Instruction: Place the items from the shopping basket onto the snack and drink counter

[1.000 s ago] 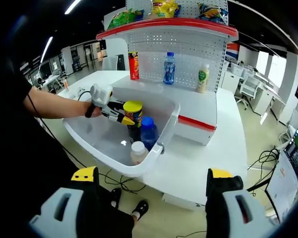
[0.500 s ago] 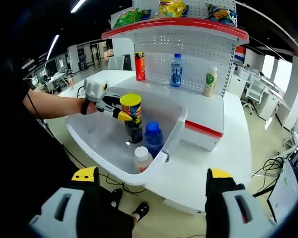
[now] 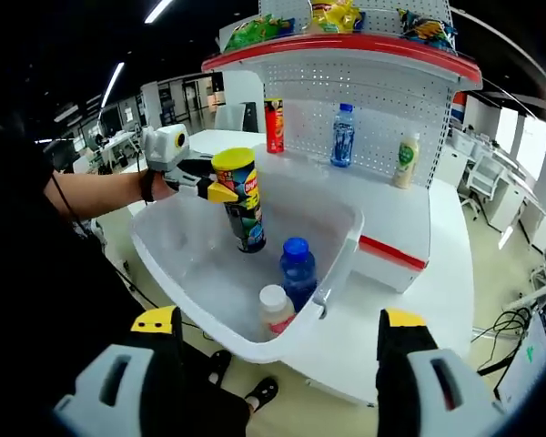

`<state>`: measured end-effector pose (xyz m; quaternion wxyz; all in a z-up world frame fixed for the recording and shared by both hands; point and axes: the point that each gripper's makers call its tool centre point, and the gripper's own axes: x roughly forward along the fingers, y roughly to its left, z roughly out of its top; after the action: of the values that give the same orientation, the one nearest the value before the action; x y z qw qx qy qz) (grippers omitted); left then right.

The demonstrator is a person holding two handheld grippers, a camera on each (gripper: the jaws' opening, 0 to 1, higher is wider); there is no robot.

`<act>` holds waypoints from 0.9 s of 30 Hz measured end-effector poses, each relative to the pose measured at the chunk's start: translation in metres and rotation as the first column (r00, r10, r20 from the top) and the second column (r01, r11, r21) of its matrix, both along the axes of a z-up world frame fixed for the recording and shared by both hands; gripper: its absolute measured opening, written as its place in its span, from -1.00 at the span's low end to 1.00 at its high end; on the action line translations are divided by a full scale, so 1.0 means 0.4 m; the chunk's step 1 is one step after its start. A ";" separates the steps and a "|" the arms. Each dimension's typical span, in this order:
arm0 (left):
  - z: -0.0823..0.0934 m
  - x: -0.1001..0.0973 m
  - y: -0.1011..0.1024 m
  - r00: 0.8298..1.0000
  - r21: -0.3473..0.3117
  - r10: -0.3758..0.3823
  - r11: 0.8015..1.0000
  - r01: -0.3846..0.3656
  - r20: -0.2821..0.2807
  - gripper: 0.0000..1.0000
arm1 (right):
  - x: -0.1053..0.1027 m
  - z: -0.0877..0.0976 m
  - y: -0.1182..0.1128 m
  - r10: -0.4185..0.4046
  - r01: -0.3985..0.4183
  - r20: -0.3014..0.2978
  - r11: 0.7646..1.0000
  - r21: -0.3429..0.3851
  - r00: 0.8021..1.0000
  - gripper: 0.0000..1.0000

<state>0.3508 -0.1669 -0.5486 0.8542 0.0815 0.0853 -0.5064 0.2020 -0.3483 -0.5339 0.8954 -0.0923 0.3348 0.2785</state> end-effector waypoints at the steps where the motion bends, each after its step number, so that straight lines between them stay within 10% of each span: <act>1: 0.014 0.003 0.007 1.000 -0.012 0.003 1.000 -0.003 0.002 -0.10 | 0.003 -0.001 0.005 0.005 -0.005 0.001 1.000 0.002 1.000 0.70; 27: 0.257 -0.013 0.056 0.991 -0.068 0.084 0.995 -0.077 0.104 -0.11 | 0.030 0.018 0.043 0.052 -0.054 0.046 0.998 0.030 0.998 0.64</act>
<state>0.3457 -0.1446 -0.4460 0.8795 0.0776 0.0263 -0.4688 0.2142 -0.3311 -0.5268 0.8964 -0.0936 0.3074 0.3052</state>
